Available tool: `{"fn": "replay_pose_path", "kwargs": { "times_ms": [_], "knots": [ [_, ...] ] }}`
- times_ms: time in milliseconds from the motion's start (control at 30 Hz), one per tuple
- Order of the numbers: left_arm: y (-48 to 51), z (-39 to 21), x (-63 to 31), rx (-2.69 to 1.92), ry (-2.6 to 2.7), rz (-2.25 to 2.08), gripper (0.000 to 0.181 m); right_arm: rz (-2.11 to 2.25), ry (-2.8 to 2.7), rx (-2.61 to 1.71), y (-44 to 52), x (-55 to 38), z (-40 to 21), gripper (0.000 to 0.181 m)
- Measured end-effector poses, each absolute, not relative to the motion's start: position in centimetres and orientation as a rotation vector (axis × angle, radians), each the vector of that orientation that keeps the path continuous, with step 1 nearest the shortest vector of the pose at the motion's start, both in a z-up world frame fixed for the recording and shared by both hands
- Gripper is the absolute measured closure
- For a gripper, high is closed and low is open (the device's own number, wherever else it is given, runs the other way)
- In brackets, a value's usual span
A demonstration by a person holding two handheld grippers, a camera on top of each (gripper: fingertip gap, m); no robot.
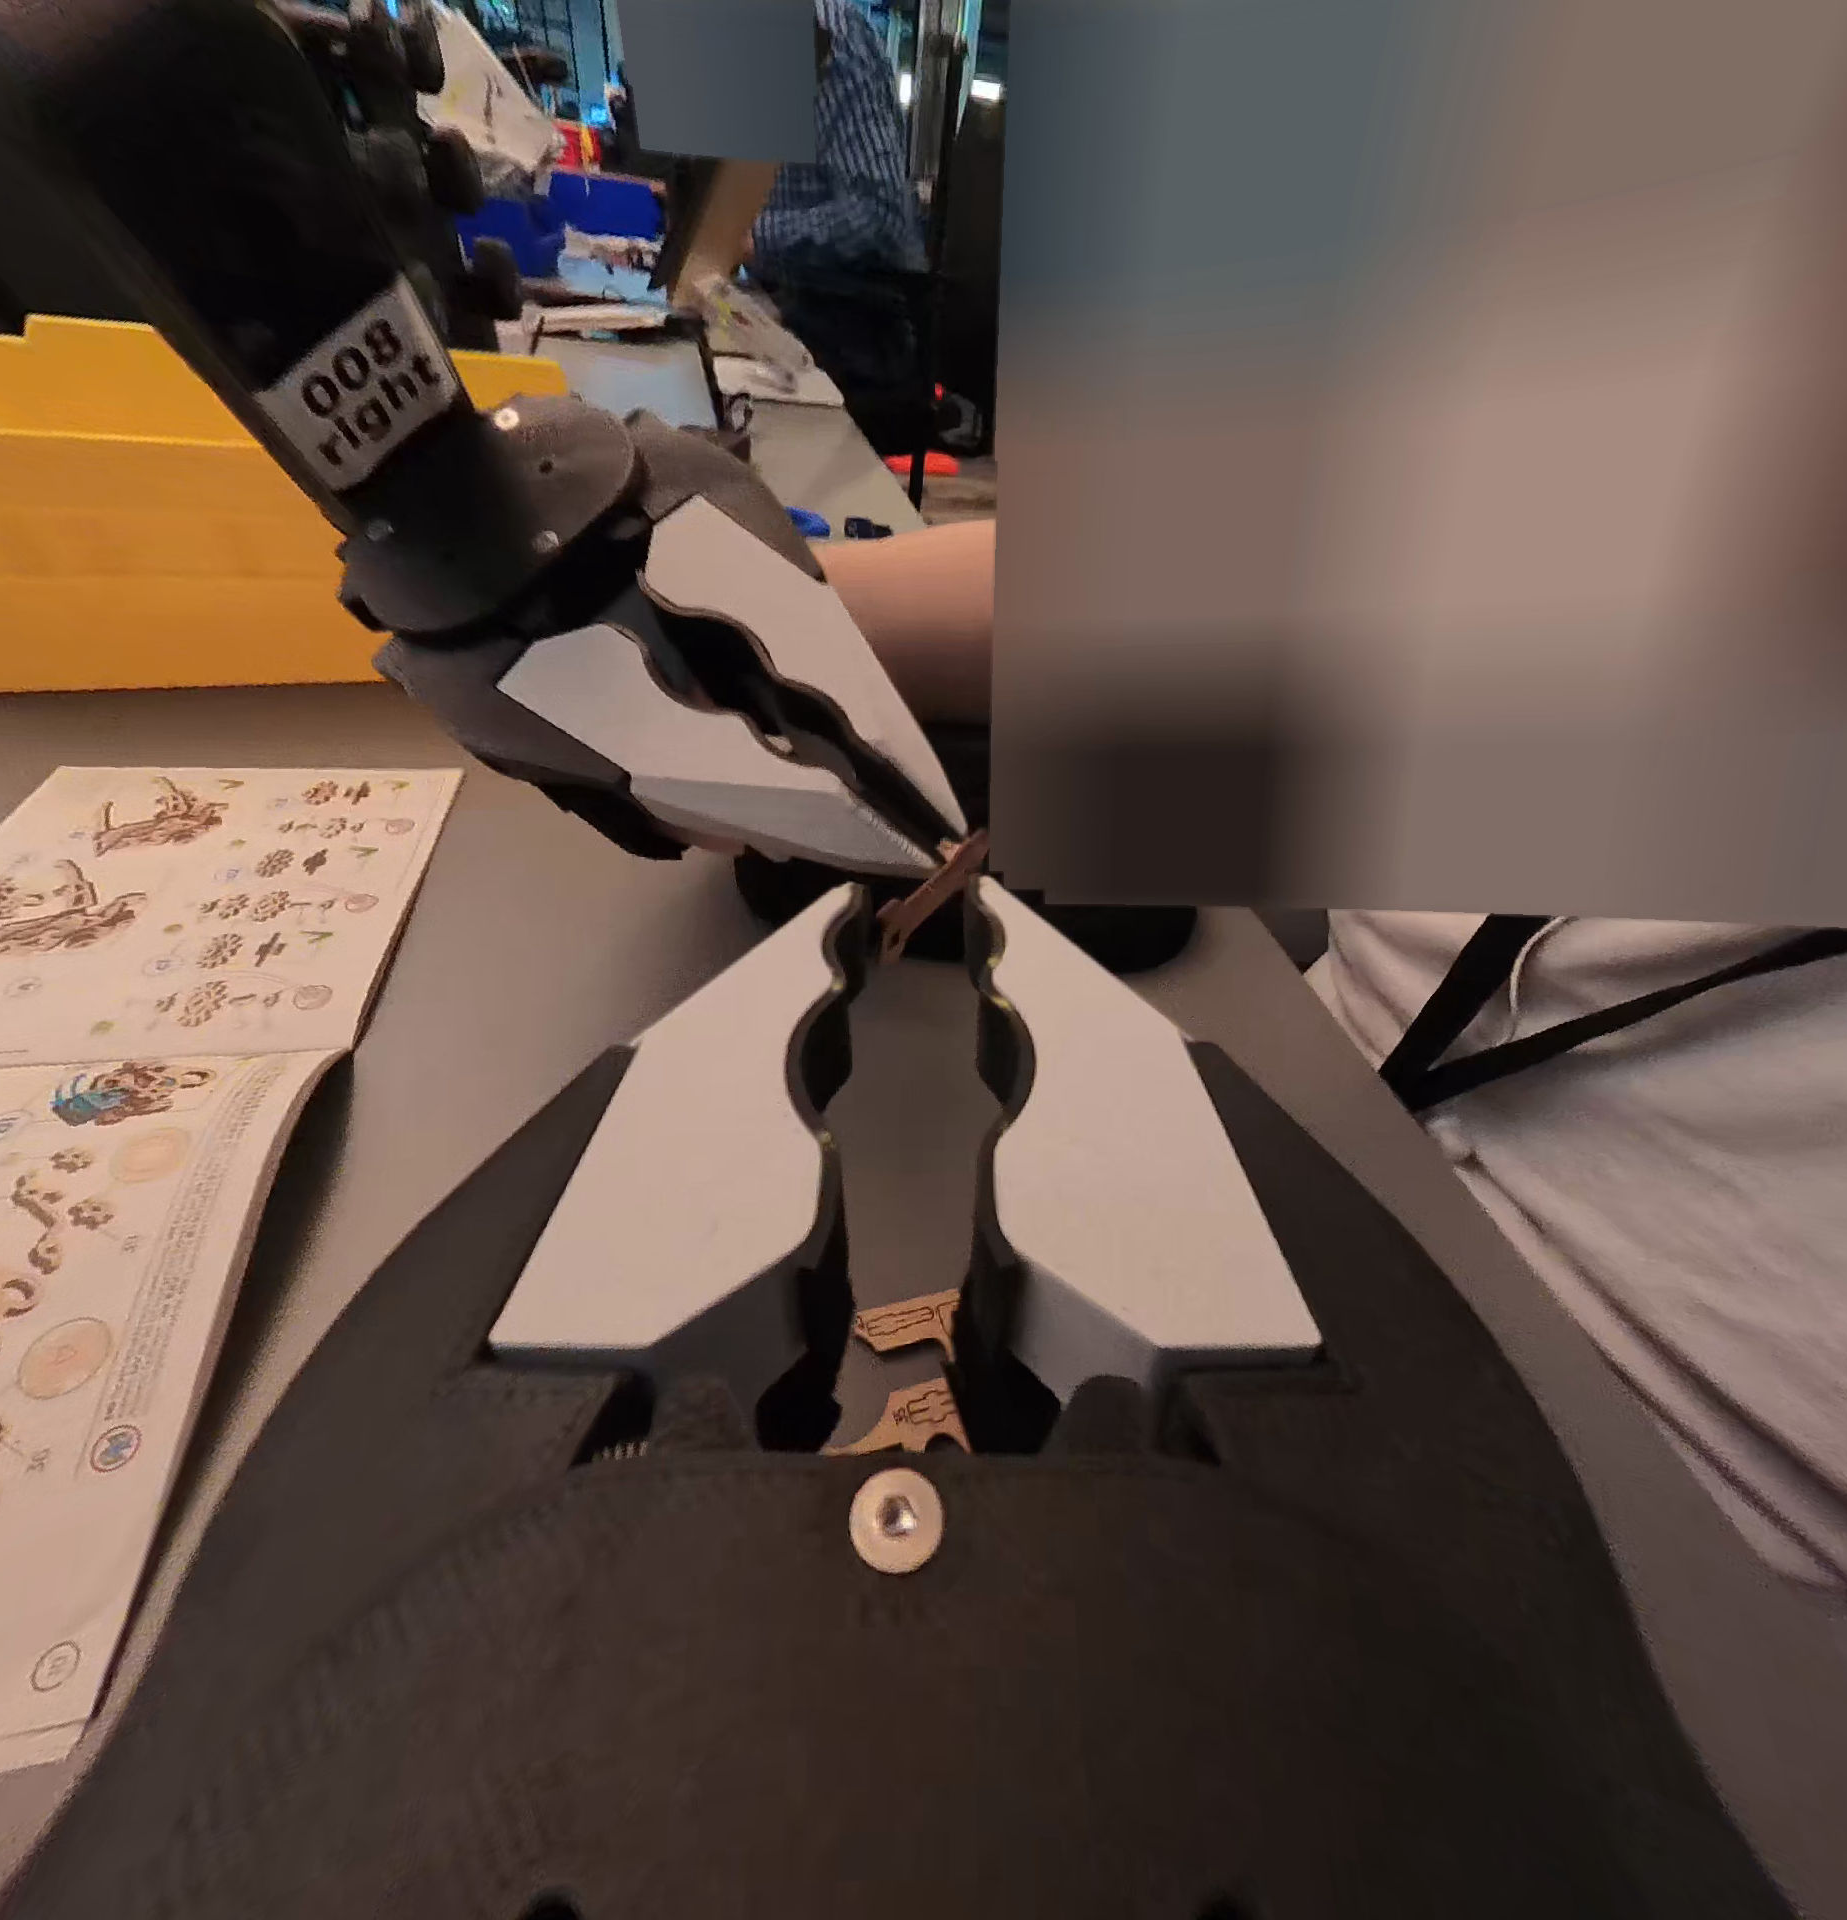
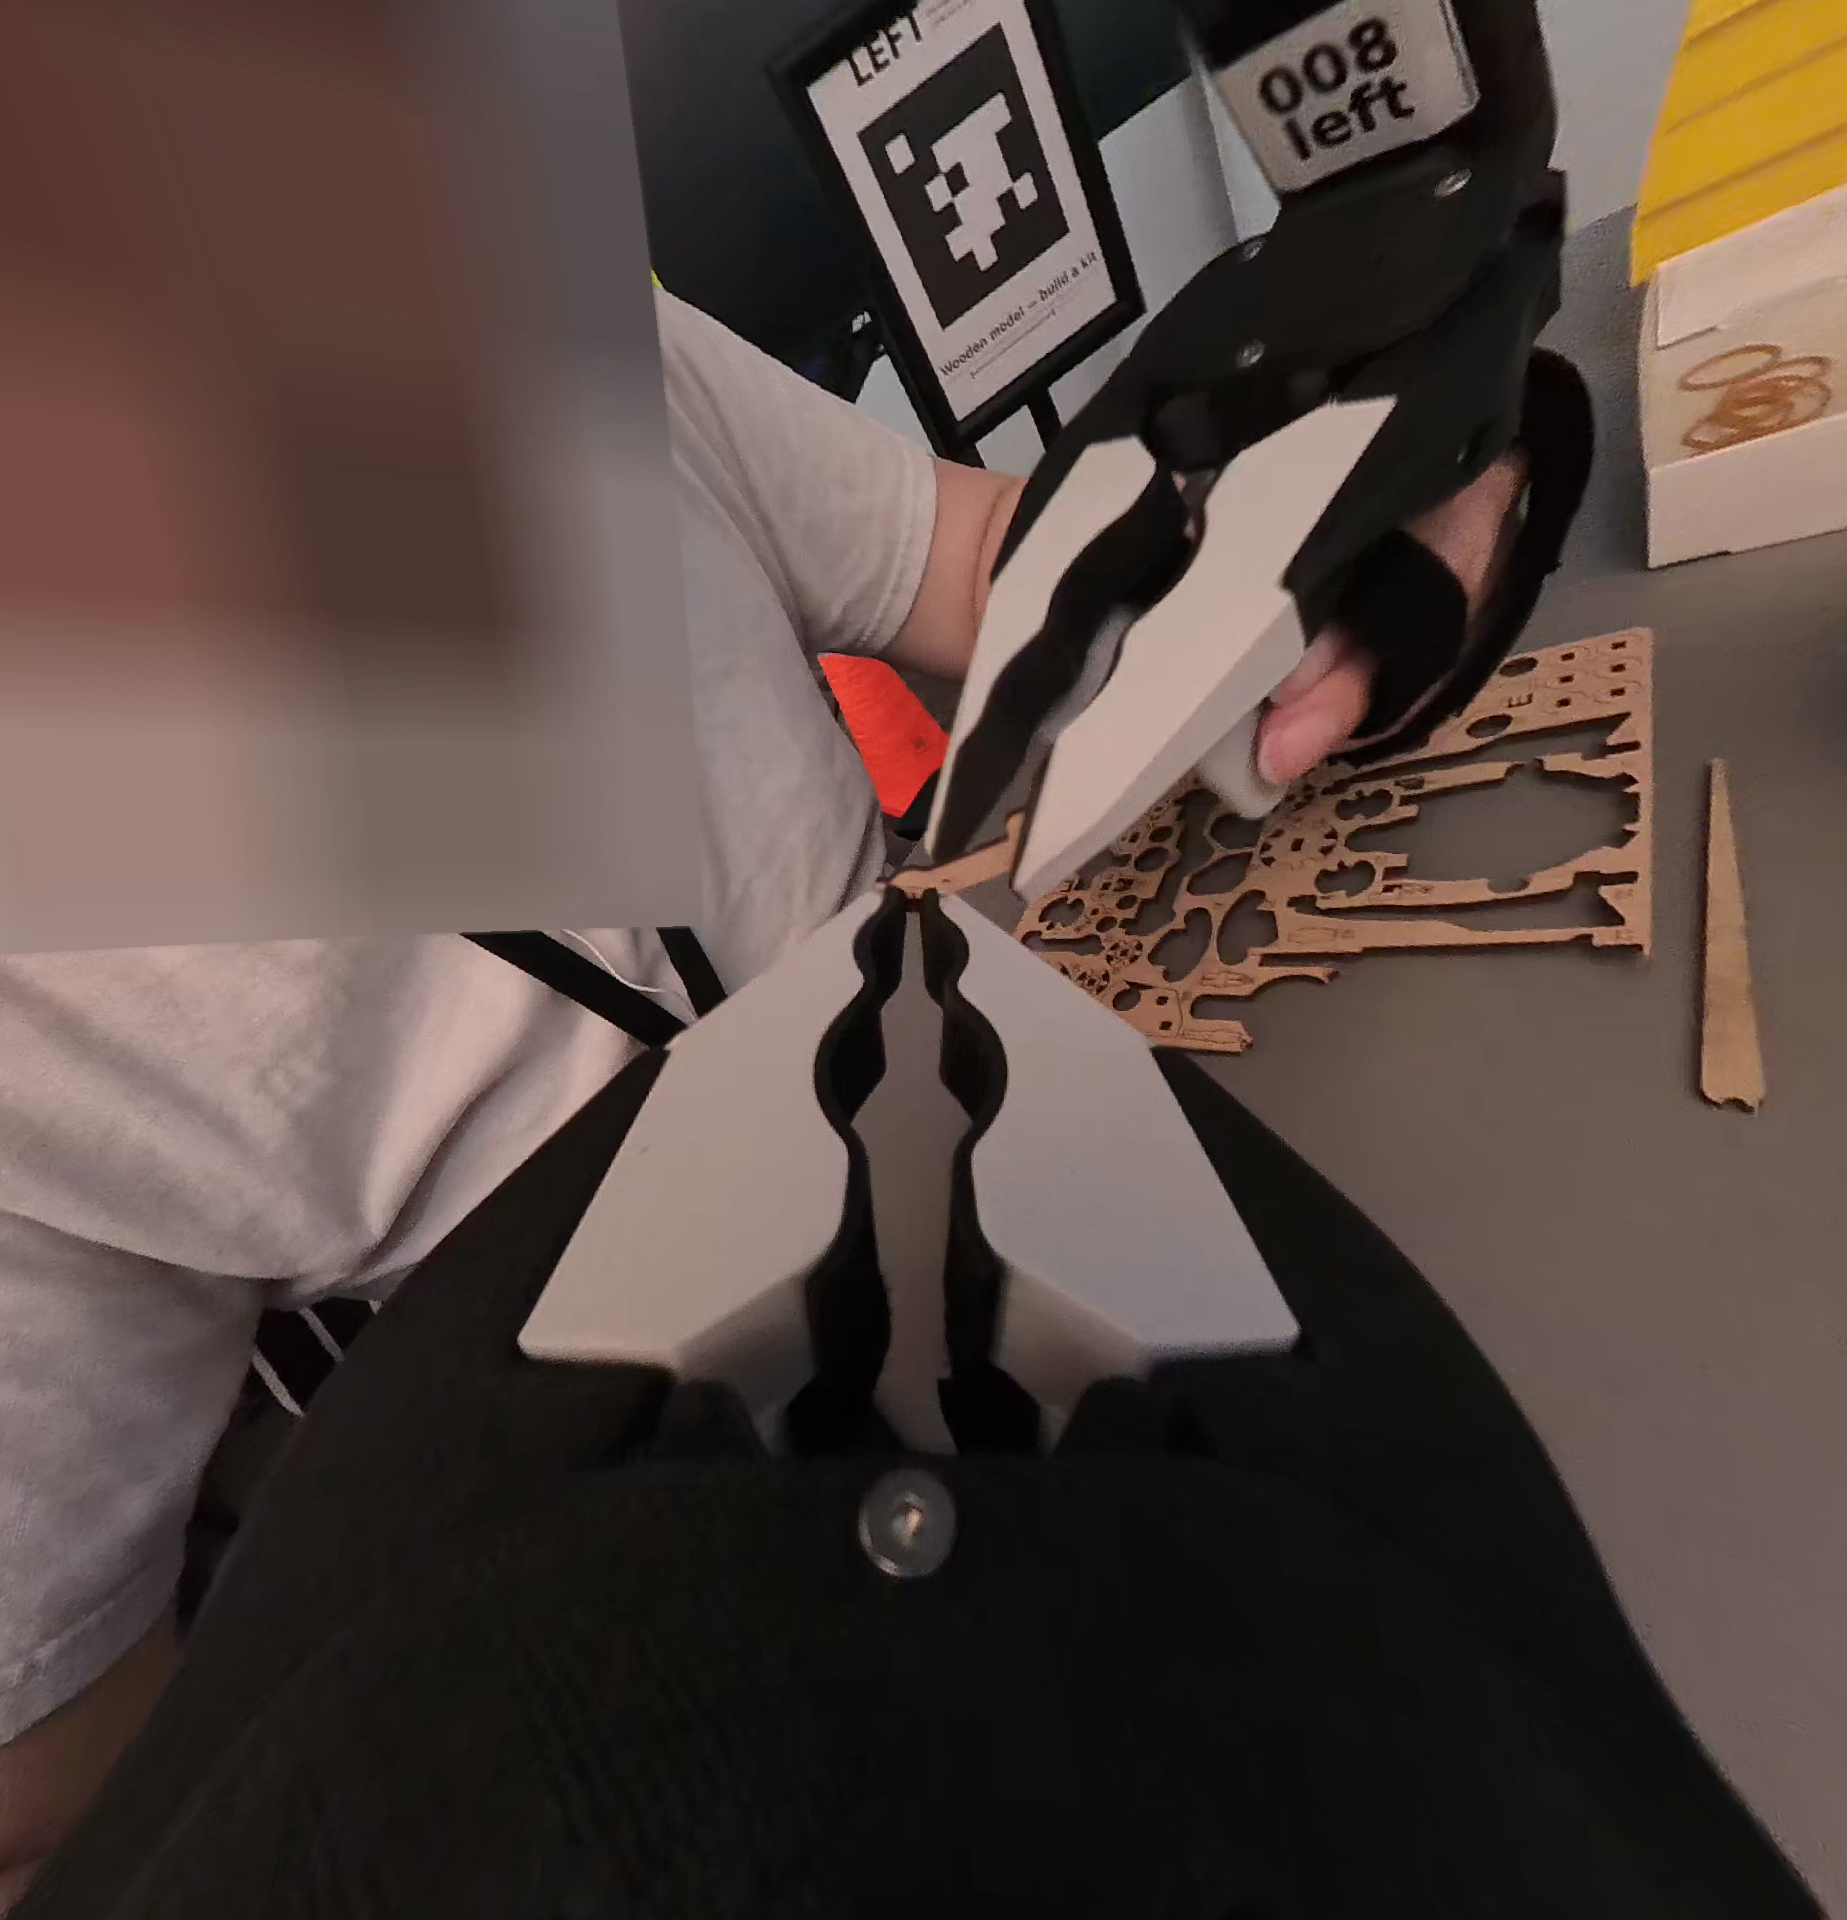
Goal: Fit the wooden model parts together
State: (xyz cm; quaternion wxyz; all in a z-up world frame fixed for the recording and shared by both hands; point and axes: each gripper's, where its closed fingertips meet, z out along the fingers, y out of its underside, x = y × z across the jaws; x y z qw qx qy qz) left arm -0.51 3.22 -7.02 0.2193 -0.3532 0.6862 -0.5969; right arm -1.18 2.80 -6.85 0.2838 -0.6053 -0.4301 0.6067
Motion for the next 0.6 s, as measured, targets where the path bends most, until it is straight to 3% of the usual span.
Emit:
{"fn": "replay_pose_path", "kwargs": {
  "times_ms": [133, 200, 300, 467, 600],
  "knots": [
    [2.9, -7.2, -0.6, -0.959, 1.920, -1.636, 0.177, 1.615, -1.127, -1.581, 3.1, -0.8, -6.6, 0.179],
    [3.4, -6.5, -0.4, -0.973, 1.870, -1.656, 0.181, 1.487, -1.002, -1.594, 5.3, 0.1, -6.2, 0.154],
    [4.3, -6.7, 0.0, -0.986, 1.855, -1.564, 0.181, 1.384, -0.963, -1.590, 5.6, 1.5, -5.5, 0.160],
    [5.1, -8.0, 0.7, -1.013, 1.884, -1.366, 0.181, 0.807, -1.120, -1.670, 5.9, 1.3, -7.4, 0.147],
    [5.2, -9.0, 1.1, -1.073, 1.914, -1.319, 0.181, 0.618, -1.110, -1.698, 5.5, 0.9, -8.5, 0.159]
  ]
}}
